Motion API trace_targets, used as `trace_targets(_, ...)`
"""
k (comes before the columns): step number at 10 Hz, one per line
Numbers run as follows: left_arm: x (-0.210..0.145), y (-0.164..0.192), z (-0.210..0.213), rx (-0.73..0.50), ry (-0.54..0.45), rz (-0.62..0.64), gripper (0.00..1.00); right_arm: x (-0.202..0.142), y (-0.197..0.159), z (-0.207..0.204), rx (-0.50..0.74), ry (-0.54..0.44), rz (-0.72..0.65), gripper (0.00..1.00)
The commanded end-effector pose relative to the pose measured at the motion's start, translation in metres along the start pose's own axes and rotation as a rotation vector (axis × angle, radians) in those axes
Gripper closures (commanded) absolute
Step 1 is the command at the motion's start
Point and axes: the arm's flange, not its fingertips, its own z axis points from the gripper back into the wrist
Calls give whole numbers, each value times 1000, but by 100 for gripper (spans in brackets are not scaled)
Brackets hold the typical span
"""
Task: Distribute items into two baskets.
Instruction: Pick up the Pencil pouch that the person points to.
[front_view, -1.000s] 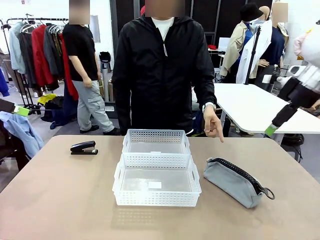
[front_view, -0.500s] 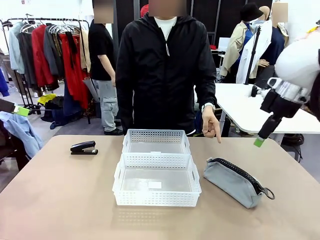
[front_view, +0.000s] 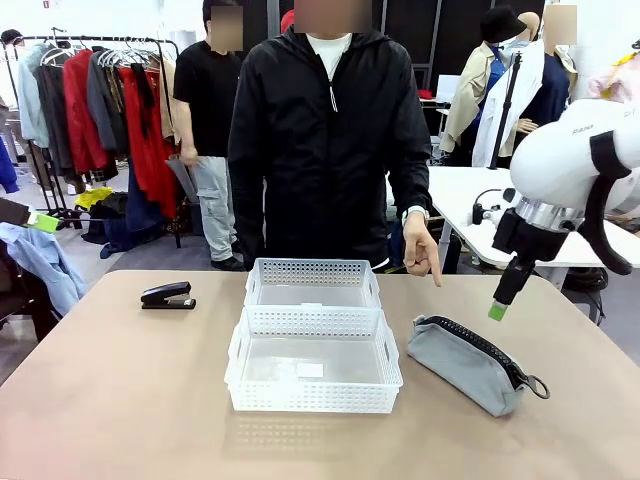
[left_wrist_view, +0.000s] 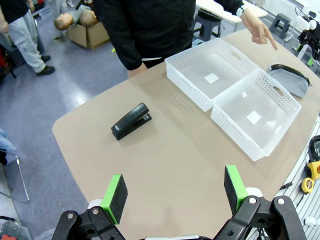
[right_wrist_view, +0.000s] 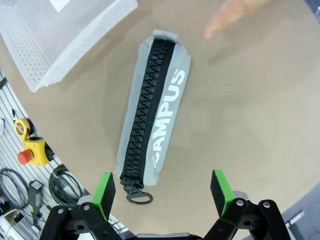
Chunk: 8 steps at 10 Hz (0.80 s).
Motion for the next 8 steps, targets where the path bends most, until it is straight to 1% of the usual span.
trace_targets(1, 0, 1, 0, -10, -10, -4, 0, 6, 5, -6, -13, 6, -4, 0)
trace_targets(3, 0, 1, 0, -10, -10, -4, 0, 10, 2, -17, -9, 14, 25, 0)
trace_targets(5, 0, 1, 0, -10, -10, -4, 0, 15, 3, -29, 22, 35, 76, 0)
trace_targets(8, 0, 1, 0, -10, -10, -4, 0, 16, 1, -47, 62, 51, 90, 0)
